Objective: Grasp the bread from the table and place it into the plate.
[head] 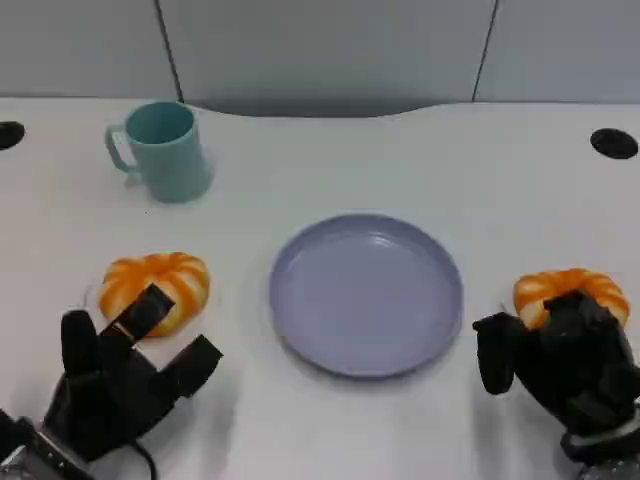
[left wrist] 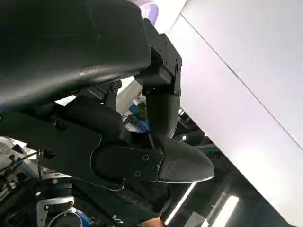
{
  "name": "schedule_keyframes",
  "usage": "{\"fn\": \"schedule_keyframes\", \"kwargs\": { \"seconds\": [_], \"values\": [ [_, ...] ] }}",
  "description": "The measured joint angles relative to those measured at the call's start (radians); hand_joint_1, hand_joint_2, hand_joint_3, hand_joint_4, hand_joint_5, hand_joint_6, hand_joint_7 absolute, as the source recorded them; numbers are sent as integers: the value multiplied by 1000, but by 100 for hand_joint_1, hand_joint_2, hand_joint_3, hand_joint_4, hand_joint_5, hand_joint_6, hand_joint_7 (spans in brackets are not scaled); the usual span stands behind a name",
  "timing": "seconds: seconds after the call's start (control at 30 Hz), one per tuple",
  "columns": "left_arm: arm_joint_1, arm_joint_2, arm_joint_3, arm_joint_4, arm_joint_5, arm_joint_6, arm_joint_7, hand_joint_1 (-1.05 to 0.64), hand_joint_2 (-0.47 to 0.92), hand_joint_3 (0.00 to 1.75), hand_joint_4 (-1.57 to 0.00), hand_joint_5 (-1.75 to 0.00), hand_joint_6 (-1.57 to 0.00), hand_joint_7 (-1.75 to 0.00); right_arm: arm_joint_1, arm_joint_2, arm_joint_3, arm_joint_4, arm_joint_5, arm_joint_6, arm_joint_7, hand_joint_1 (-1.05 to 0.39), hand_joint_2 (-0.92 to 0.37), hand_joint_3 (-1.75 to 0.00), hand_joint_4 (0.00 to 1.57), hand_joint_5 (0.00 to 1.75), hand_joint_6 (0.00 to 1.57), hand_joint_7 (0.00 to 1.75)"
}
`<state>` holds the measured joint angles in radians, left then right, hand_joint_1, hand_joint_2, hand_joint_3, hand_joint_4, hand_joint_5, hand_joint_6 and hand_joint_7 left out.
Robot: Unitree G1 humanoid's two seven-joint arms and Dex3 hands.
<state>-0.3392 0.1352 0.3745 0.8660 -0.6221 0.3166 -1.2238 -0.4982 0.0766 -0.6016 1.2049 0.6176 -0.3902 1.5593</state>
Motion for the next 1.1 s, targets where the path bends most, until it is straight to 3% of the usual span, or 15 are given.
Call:
{"fn": "schedule_keyframes", "kwargs": {
  "seconds": [0.2,0.3,0.57,0.87,0.97,1.1],
  "values": [
    [0,0,-1,-1,0,2,0,-98,92,30,-71,-175,-49,-175,4,-2,10,-11,-1,53,-4,-43,-92,-2,89,141,99,63],
    [0,0,-2,-1,0,10,0,-98,92,30,-71,-175,-49,-175,5,-1,10,-12,0,38,-4,-48,-92,-3,93,135,98,63],
    [0,0,-2,-1,0,10,0,-98,92,30,-71,-175,-49,-175,4,-1,-1,-9,5,17,20,-47,-92,-3,89,139,99,59],
    [0,0,-2,-1,0,16,0,-97,92,29,-70,-175,-47,-175,2,-1,-4,-4,5,28,16,-43,-89,-1,97,119,108,47],
    [5,-6,1,-21,-4,24,9,-98,92,27,-72,-175,-48,-175,11,1,2,-14,0,48,-40,-38,-91,0,89,135,98,69],
    [21,-22,3,-76,-13,47,30,-97,92,28,-71,-175,-48,-171,20,6,10,-26,-1,28,-53,-39,-92,-2,89,136,92,80]
  ]
}}
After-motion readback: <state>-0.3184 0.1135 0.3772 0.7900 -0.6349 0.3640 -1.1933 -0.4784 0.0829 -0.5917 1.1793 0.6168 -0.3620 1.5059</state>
